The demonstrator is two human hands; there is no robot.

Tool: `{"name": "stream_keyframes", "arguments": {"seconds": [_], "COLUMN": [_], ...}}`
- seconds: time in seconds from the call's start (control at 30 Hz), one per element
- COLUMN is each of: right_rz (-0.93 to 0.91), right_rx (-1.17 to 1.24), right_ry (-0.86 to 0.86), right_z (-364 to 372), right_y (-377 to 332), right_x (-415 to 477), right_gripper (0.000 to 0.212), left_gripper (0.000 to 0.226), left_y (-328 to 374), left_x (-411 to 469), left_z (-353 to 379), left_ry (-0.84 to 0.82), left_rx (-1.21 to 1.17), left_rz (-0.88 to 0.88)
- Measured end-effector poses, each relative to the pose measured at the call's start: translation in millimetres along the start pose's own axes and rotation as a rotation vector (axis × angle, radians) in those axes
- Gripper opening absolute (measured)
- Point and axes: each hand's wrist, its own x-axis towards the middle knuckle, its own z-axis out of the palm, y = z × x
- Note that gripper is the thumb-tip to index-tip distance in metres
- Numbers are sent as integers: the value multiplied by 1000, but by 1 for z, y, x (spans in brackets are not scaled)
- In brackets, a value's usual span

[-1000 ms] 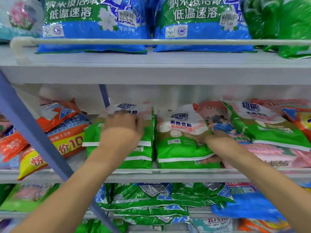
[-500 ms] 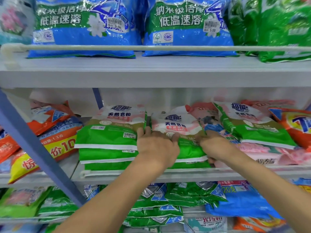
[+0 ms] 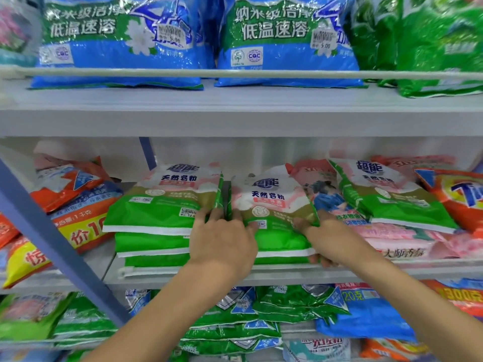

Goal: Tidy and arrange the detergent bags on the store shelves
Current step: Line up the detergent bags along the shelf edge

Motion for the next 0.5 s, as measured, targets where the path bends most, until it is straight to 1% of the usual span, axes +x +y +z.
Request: {"name": "stream_keyframes", "arguments": {"seconds": [0.03, 0.07, 0.1, 0.13, 0.17, 0.2, 0.23, 0.27, 0.33, 0.4, 0.43, 0.5], "right_rz": [47, 69, 56, 26, -13, -54, -87, -101, -95, -129, -162, -197], "right_rx": [7, -38, -161, -328, -463, -517, -511, -448, -240, -114, -58, 40], "right_ry": [-47, -52, 11, 128, 267, 376, 409, 378, 281, 304, 340, 338], "right_z": [-6, -13, -20, -26, -29, -29, -26, -20, -2, 13, 16, 18], "right_y": [-5, -9, -14, -18, -23, -29, -33, -36, -37, -32, -31, -30], "right_x": [-3, -4, -2, 4, 10, 16, 24, 32, 48, 61, 64, 67], "right_gripper": [28, 28, 31, 34, 36, 37, 36, 34, 34, 36, 36, 40], "left_gripper": [46, 46, 46, 43, 38, 35, 36, 40, 52, 60, 61, 62], "left_y": [1, 3, 4, 6, 8, 11, 14, 16, 17, 14, 13, 11], "left_x": [1, 4, 10, 18, 28, 38, 46, 54, 65, 72, 73, 74], "left_z": [-2, -5, -7, -11, -15, -18, -20, -19, -13, -2, 2, 8], "left_ry": [55, 126, 201, 243, 242, 216, 184, 144, 17, -103, -128, -135], "left_rx": [-35, -59, -73, -84, -104, -120, -148, -181, -298, -385, -392, -396], "left_rz": [-34, -66, -92, -107, -109, -101, -89, -65, 7, 44, 38, 13]}}
